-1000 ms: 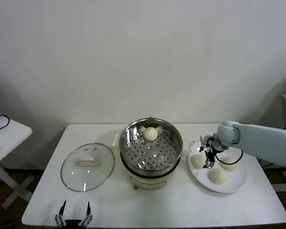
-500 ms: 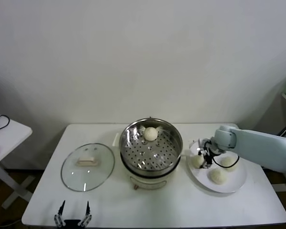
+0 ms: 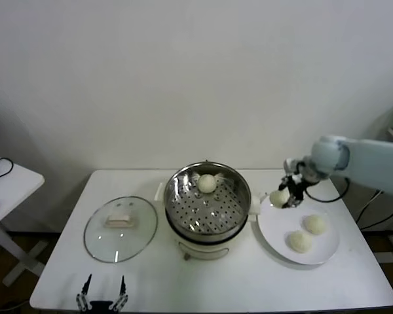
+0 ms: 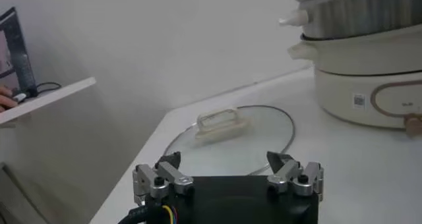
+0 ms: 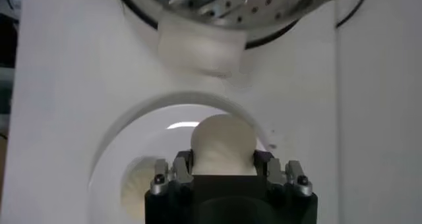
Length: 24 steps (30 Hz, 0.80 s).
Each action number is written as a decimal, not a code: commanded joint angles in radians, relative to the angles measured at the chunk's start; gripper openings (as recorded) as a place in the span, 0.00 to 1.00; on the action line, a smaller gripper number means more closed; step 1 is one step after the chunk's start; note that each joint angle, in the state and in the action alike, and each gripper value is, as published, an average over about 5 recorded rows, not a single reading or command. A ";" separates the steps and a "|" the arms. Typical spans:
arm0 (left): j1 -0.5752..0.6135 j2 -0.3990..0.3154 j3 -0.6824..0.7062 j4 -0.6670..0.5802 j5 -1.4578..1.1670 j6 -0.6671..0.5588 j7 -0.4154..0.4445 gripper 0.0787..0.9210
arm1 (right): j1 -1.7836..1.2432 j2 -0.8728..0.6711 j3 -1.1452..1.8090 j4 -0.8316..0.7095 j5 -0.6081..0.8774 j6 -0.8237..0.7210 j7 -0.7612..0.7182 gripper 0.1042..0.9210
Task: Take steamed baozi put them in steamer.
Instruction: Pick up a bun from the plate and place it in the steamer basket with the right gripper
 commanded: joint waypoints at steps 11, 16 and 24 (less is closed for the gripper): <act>0.002 0.006 0.048 -0.008 0.029 -0.010 -0.010 0.88 | 0.046 0.255 0.301 0.300 0.345 -0.296 0.227 0.65; 0.009 0.008 0.048 -0.025 0.027 -0.011 -0.014 0.88 | -0.155 0.398 0.338 0.217 0.257 -0.336 0.289 0.68; 0.009 0.000 0.050 -0.029 0.029 -0.011 -0.017 0.88 | -0.372 0.524 0.358 0.009 0.119 -0.342 0.299 0.67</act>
